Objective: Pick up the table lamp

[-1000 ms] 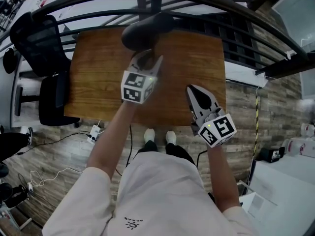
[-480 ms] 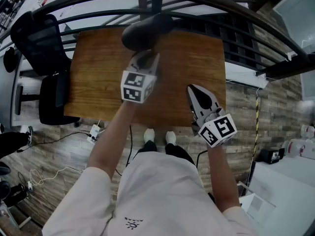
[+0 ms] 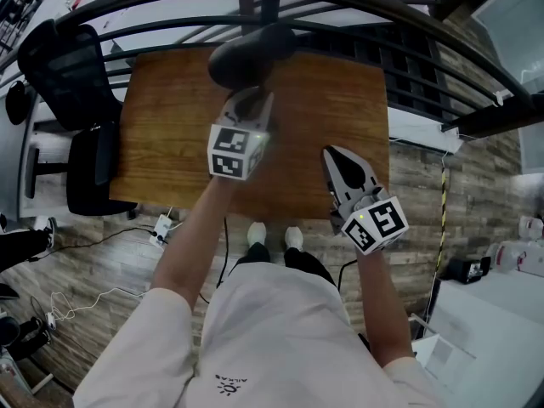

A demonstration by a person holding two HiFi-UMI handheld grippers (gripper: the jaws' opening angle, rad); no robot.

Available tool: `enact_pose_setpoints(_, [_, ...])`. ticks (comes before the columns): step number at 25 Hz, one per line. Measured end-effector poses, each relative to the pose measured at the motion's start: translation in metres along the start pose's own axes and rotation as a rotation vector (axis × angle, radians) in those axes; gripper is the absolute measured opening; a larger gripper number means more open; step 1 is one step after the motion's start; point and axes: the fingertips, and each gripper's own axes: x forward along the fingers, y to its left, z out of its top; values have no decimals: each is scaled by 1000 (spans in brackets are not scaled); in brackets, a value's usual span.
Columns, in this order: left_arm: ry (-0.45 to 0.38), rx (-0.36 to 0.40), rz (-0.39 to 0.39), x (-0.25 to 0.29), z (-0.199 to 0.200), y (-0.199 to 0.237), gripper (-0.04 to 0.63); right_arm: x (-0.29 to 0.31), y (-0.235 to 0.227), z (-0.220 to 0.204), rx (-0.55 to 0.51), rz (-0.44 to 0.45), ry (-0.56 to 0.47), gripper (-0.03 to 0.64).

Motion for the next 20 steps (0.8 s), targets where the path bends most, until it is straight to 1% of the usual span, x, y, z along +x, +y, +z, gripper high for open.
enact_pose_setpoints(11, [-11,17,-7,-1,-1,0,49,1,0,4,-12,11,-9,17])
enact_pose_setpoints(20, [-22,13,8,-7,2,4,48,-2,0,7,-15,16,-12,17])
